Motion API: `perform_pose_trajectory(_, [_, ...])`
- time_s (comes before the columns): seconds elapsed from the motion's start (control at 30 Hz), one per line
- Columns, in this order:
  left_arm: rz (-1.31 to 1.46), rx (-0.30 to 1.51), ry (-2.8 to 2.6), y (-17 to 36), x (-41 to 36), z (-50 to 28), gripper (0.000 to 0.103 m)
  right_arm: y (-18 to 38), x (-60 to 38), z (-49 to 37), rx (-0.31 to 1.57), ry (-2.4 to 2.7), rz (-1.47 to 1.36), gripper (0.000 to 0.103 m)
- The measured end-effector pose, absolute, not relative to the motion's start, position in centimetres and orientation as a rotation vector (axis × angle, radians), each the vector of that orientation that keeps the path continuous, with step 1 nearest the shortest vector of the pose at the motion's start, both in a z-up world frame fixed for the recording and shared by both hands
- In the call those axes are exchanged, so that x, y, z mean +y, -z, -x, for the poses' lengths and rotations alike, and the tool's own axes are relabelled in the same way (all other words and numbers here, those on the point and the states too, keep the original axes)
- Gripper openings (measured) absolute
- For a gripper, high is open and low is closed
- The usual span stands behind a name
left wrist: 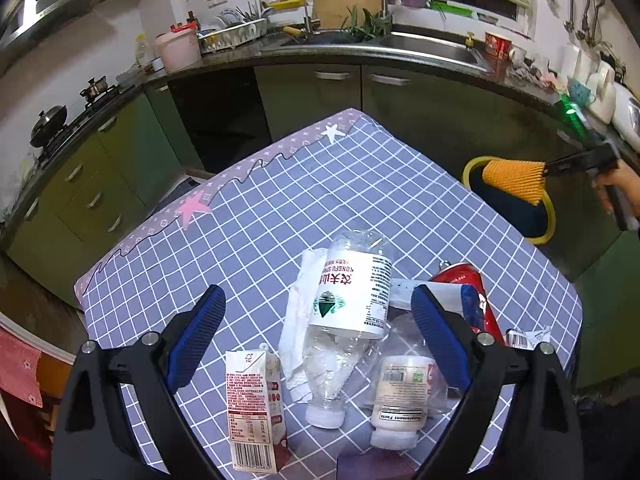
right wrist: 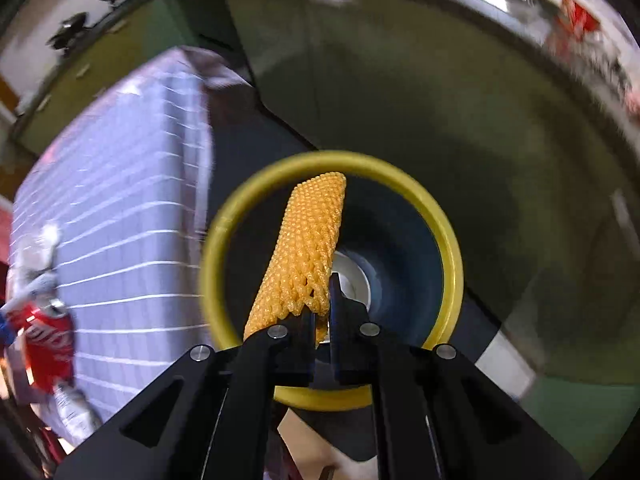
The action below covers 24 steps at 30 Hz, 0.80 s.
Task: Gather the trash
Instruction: 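Drop the orange mesh sleeve into the bin while the left tool grasps a plastic bottle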
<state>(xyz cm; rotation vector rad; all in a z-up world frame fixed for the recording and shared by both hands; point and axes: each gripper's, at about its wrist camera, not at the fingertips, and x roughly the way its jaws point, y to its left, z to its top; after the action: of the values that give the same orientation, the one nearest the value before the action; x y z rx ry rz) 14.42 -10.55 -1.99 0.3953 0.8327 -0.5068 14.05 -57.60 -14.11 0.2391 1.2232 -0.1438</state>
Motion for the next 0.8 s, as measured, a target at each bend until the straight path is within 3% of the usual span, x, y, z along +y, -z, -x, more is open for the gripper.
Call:
perform_pose_trajectory(0.07, [-0.405, 0.836, 0.504, 2.1, -10.6, -14.4, 0.089, 16.3, -58.7, -14.8, 1.273, 0.174, -0.245, 0.013])
perform_pose_trajectory(0.13, [-0.413, 0.841, 0.502, 2.2, -10.7, -14.5, 0.089, 17.6, -59.7, -15.4, 1.301, 0.21, -0.238, 0.033])
perform_pose_trajectory(0.37, [-0.425, 0.87, 0.572, 3.4, -11.4, -15.6, 0.094, 15.3, -60.2, -14.0, 1.229, 0.241, -0.234, 0.035])
perform_pose_trajectory(0.8, [-0.456, 1.032, 0.68, 7.7, -13.1, -19.3, 0.095, 13.1, -56.3, -12.1, 1.202, 0.131, -0.216, 0.036])
